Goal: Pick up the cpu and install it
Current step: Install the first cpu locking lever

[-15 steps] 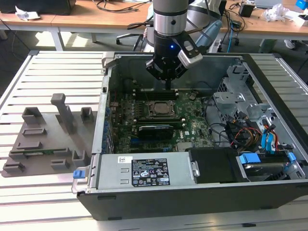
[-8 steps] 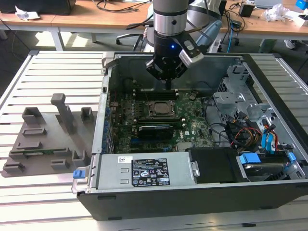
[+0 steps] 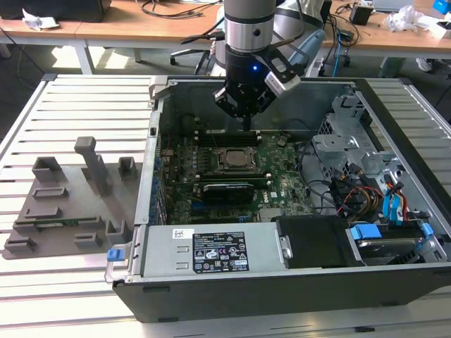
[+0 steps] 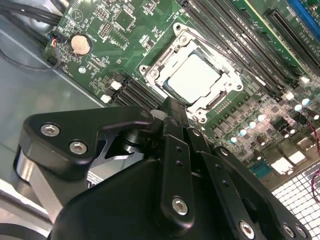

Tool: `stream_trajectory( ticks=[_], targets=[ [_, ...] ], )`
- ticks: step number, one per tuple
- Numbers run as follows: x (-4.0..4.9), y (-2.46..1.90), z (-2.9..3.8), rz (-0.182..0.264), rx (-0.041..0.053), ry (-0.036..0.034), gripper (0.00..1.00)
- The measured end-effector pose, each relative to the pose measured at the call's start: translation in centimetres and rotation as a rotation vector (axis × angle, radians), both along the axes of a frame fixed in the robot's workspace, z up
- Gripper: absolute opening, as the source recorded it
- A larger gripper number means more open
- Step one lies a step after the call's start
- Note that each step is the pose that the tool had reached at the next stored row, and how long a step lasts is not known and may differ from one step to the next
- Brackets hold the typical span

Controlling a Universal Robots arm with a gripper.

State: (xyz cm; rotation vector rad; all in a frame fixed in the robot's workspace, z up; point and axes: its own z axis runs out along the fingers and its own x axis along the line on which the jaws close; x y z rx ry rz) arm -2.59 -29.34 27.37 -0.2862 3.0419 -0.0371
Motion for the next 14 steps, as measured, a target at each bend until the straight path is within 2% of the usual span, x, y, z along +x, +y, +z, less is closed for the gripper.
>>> stream_trajectory(
  ticks=[14],
  targets=[
    [0.00,0.00,0.00,0.001,0.0000,0.0000,0.11]
  ],
)
